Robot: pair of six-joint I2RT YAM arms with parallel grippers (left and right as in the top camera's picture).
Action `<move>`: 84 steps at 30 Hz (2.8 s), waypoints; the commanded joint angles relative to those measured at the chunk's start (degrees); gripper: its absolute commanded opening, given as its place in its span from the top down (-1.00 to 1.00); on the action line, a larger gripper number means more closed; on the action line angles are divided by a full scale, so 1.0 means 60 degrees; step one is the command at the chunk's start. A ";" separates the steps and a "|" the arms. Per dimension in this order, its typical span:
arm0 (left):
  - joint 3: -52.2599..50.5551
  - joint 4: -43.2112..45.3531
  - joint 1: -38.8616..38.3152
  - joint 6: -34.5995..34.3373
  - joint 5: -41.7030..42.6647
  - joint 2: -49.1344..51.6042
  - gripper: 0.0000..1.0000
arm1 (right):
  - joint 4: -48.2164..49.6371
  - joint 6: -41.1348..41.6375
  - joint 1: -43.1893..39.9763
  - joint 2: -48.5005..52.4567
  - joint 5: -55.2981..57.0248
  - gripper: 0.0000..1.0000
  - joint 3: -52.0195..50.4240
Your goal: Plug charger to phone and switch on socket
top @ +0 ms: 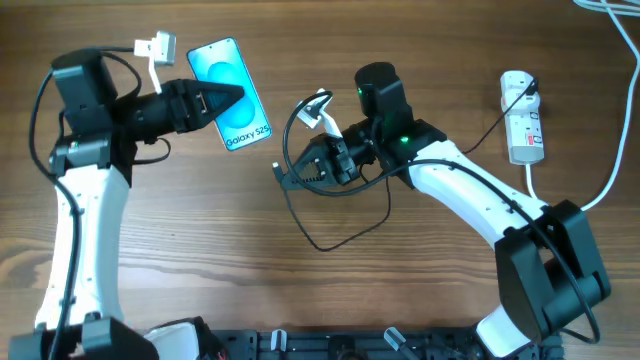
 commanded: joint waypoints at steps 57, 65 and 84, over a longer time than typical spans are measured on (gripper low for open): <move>0.0051 -0.0579 -0.0940 -0.1552 0.0357 0.0415 0.92 | 0.1424 0.1111 -0.0025 -0.0423 0.0860 0.91 0.0051; 0.0051 -0.0572 -0.0940 -0.1545 0.0244 0.0415 0.92 | 0.1195 0.1351 -0.0025 -0.0423 0.1177 0.91 0.0051; 0.0051 -0.0528 -0.0936 -0.1541 -0.0117 0.0415 0.92 | 0.0922 0.1322 -0.0022 -0.0423 0.0397 0.91 0.0051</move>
